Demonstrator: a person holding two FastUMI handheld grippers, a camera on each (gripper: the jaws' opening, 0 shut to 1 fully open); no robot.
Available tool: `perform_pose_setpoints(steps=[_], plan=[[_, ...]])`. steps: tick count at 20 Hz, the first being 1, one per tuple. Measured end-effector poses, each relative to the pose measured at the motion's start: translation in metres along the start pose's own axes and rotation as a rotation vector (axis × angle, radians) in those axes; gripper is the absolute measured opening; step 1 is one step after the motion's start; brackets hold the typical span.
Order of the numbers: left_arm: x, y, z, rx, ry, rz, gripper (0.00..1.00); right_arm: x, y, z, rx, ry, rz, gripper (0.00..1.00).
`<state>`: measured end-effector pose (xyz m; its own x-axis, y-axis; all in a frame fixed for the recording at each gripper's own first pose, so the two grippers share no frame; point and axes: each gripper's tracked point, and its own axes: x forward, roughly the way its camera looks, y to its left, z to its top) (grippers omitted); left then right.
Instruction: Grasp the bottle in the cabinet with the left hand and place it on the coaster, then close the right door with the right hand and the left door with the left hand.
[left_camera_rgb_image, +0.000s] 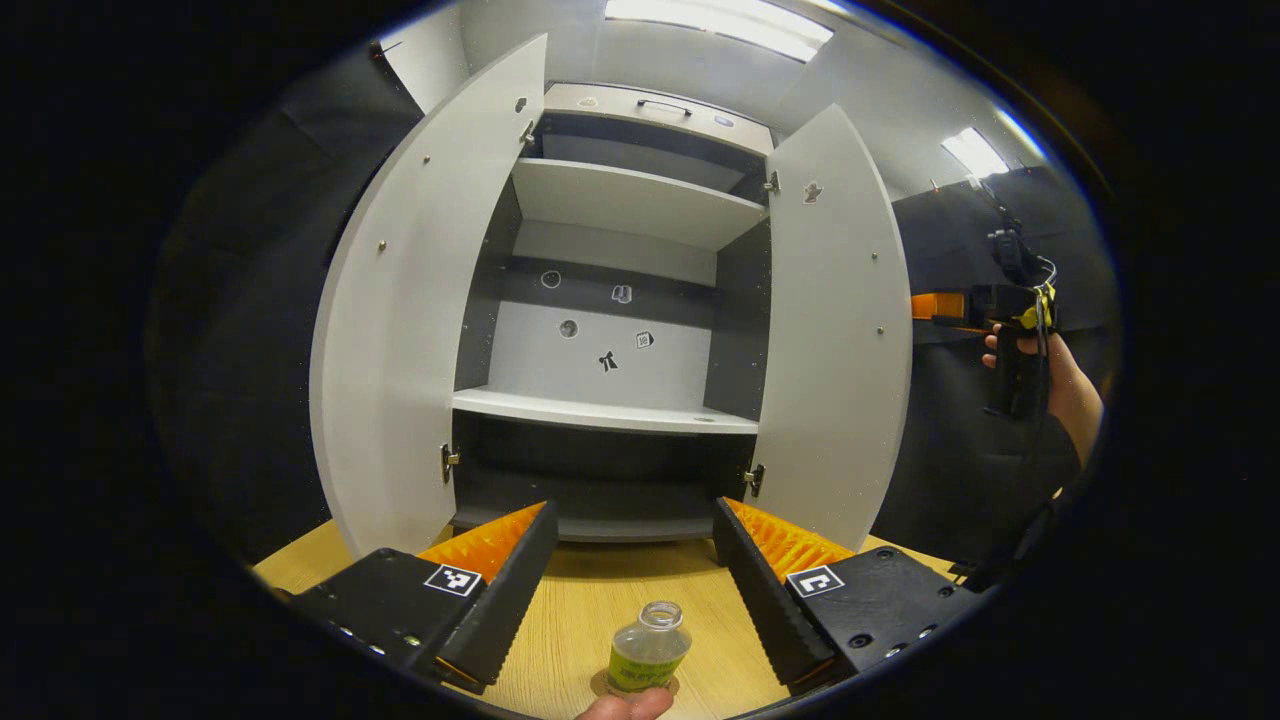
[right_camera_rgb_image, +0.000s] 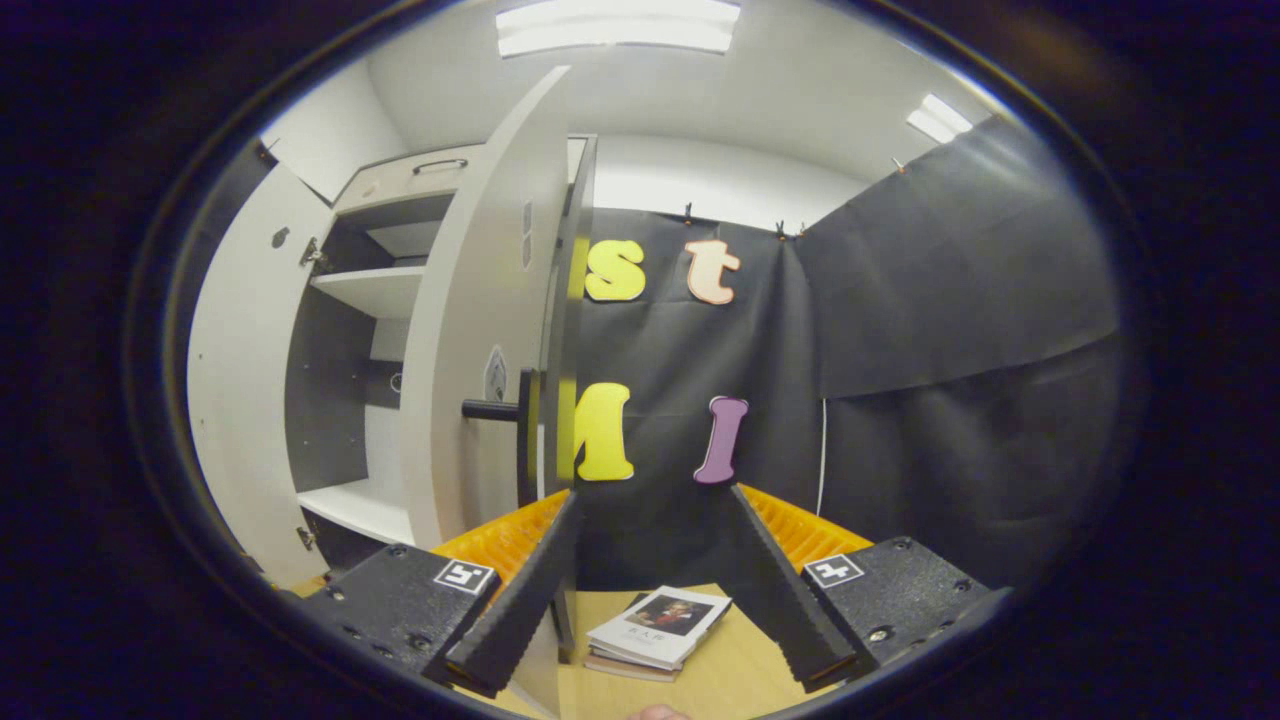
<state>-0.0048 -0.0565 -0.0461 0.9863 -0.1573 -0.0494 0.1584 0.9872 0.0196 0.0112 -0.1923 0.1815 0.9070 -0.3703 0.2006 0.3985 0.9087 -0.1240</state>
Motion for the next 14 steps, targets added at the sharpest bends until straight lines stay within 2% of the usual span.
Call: perform_pose_setpoints(steps=[3, 4, 5, 12, 14], plan=[[0.000, 0.004, -0.002, -0.010, -0.005, 0.001, 0.95, -0.007, 0.027, 0.002, -0.007, 0.007, 0.059, 0.97], [-0.001, 0.006, -0.004, -0.014, -0.005, 0.005, 1.00, -0.009, 0.042, 0.002, -0.002, 0.009, 0.090, 0.97], [-0.002, 0.010, -0.006, -0.014, -0.002, 0.012, 0.95, -0.009, 0.056, 0.001, -0.001, 0.014, 0.126, 0.97], [-0.018, 0.048, -0.001, 0.018, -0.010, 0.107, 0.95, 0.011, 0.152, 0.001, -0.011, 0.009, 0.304, 0.98], [-0.019, 0.054, -0.002, 0.008, -0.003, 0.123, 0.95, 0.024, 0.172, 0.001, -0.006, -0.007, 0.328, 0.98]])
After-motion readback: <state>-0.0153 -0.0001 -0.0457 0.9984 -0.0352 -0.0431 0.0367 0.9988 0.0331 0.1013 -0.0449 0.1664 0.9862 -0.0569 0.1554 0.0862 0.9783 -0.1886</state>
